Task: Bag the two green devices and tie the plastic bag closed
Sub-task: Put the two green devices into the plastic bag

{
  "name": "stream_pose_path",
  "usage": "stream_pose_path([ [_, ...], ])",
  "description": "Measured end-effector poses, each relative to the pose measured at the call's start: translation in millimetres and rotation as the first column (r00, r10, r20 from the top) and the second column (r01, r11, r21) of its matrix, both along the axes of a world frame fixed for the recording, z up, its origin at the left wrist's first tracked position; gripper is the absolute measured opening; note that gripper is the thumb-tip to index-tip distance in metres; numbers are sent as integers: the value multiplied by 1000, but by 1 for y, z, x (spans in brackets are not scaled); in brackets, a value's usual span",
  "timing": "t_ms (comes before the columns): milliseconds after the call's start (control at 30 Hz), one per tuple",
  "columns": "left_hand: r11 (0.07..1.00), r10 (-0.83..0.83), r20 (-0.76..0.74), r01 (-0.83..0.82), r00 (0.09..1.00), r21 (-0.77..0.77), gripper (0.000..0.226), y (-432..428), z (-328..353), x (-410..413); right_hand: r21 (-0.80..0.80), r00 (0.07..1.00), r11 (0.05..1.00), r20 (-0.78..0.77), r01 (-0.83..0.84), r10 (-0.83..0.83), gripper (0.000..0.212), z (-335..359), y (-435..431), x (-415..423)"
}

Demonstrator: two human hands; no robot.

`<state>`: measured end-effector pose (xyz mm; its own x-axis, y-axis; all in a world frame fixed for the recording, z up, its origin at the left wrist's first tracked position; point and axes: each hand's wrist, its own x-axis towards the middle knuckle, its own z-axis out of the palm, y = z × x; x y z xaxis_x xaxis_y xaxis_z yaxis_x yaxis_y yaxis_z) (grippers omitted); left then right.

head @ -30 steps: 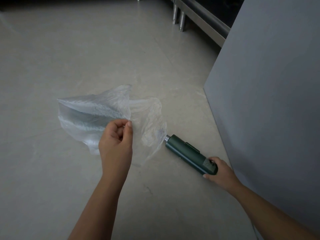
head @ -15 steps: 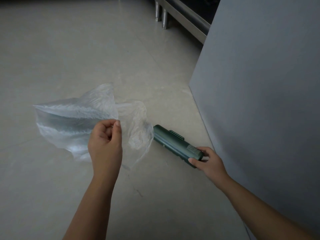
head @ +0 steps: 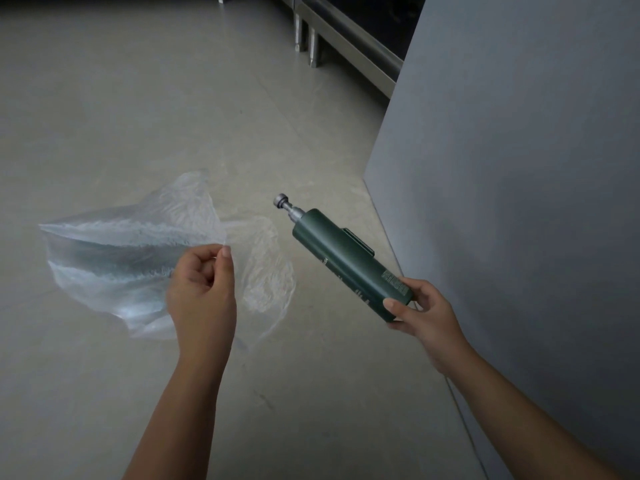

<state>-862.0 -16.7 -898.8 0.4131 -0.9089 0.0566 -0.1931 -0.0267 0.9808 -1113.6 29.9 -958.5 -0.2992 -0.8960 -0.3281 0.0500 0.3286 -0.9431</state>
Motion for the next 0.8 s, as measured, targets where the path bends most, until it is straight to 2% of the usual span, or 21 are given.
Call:
stream_pose_path([
  [133, 1000, 2, -19, -2, 1000, -18, 17, -2, -2, 0, -26, 989, 992, 75, -127, 128, 32, 14, 0, -7],
  [300, 998, 29, -70, -33, 997, -52, 18, -4, -4, 0, -42, 962, 968, 106, -249, 252, 62, 28, 5, -7],
  [367, 997, 54, -106, -60, 993, -57, 18, -5, -5, 2, -46, 955, 961, 110, -273, 277, 67, 34, 7, -6],
  [433, 993, 86, -162, -97, 983, -62, 18, -7, -6, 5, -47, 949, 954, 93, -297, 300, 65, 43, 8, -6],
  [533, 986, 118, -200, -138, 973, -91, 17, -8, -7, 11, -41, 951, 951, 27, -306, 308, 49, 56, 6, 0],
  [667, 978, 117, -154, -141, 981, -153, 18, -4, -1, 15, -42, 950, 949, -27, -312, 311, 40, 69, -4, 21],
  [800, 965, 181, -123, -201, 976, -169, 16, -2, 6, 27, -51, 931, 933, -110, -355, 349, 41, 75, -19, 50],
])
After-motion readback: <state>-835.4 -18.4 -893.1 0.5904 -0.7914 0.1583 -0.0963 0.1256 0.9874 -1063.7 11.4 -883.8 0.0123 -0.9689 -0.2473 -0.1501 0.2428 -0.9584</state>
